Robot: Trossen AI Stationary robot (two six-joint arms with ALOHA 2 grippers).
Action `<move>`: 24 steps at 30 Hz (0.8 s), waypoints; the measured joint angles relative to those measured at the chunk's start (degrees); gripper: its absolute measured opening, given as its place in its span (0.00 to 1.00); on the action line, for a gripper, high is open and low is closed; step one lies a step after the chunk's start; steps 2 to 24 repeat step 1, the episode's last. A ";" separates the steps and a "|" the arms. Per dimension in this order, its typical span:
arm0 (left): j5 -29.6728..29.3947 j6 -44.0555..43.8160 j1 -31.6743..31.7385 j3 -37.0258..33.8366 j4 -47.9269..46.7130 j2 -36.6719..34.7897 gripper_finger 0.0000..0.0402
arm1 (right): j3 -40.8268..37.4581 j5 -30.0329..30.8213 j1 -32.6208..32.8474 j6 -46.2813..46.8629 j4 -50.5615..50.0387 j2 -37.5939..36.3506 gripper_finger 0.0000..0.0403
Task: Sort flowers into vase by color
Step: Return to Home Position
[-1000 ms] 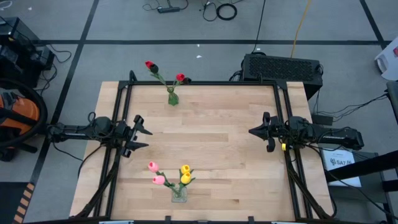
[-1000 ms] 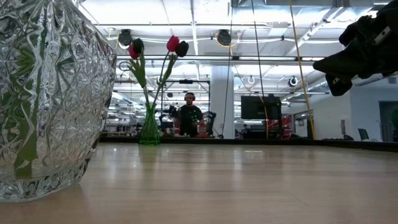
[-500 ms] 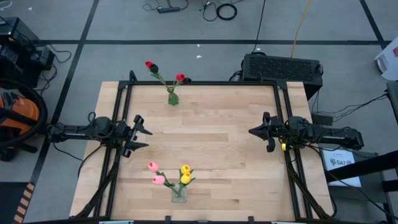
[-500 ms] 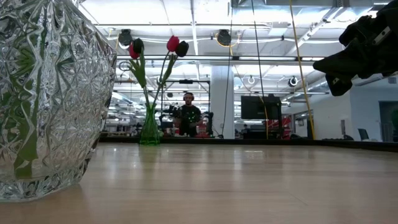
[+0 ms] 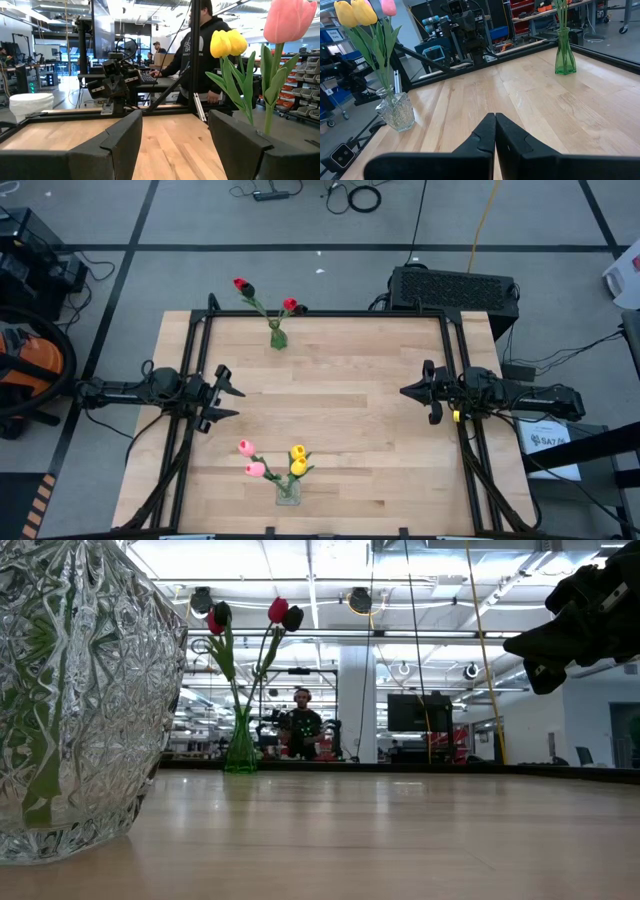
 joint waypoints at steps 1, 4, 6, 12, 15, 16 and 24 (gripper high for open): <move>0.00 -0.02 0.00 0.00 0.00 0.00 0.59 | 0.00 0.00 0.00 0.00 0.00 0.00 0.01; 0.00 -0.02 0.00 0.00 0.00 0.00 0.59 | 0.00 0.00 0.00 0.00 0.00 0.00 0.01; 0.00 -0.02 0.00 0.00 0.00 0.00 0.59 | 0.00 0.00 0.00 0.00 0.00 0.00 0.01; 0.00 -0.02 0.00 0.00 0.00 0.00 0.59 | 0.00 0.00 0.00 0.00 0.00 0.00 0.01; 0.00 -0.02 0.00 0.00 0.00 0.00 0.59 | 0.00 0.00 0.00 0.00 0.00 0.00 0.01; 0.00 -0.02 0.00 0.00 0.00 0.00 0.59 | 0.00 0.00 0.00 0.00 0.00 0.00 0.01; 0.00 -0.02 0.00 0.00 0.00 0.00 0.59 | 0.00 0.00 0.00 0.00 0.00 0.00 0.01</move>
